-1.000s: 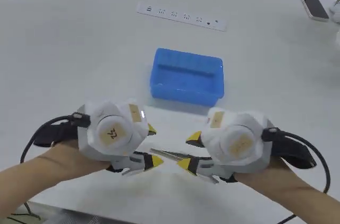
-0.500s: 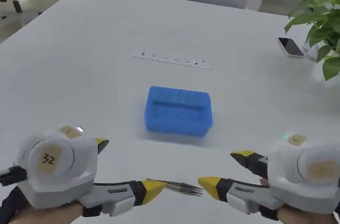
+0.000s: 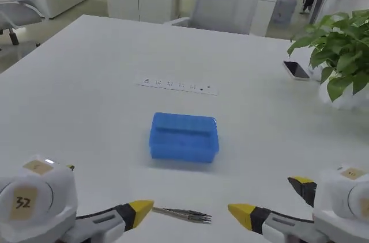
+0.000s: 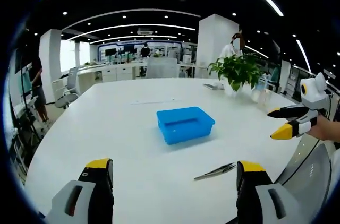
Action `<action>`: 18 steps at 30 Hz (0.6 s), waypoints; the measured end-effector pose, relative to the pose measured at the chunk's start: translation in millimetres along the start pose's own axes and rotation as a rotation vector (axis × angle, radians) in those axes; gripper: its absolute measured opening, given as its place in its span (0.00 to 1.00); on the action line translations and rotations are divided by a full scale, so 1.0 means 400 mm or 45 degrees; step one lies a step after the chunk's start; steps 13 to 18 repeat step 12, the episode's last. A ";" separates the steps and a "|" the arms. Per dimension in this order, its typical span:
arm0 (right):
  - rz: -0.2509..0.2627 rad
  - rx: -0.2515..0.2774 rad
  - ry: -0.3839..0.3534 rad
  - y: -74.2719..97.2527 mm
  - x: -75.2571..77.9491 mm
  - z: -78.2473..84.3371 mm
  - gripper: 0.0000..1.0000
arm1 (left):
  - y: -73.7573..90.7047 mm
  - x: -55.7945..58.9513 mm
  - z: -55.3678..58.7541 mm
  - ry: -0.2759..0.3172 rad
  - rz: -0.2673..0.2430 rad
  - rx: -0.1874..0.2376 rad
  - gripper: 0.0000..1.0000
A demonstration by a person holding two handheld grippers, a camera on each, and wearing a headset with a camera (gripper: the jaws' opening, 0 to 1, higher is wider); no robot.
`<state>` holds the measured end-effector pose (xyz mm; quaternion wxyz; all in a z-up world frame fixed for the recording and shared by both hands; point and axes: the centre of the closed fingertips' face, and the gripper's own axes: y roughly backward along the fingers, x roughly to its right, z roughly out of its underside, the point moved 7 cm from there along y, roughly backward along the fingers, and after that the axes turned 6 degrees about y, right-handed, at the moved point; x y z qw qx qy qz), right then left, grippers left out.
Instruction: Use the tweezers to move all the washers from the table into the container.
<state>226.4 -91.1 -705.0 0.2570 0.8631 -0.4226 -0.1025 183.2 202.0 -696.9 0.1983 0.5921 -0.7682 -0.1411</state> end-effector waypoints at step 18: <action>0.038 0.049 -0.071 0.012 0.014 0.012 0.99 | 0.002 -0.007 -0.005 0.005 -0.048 0.024 0.99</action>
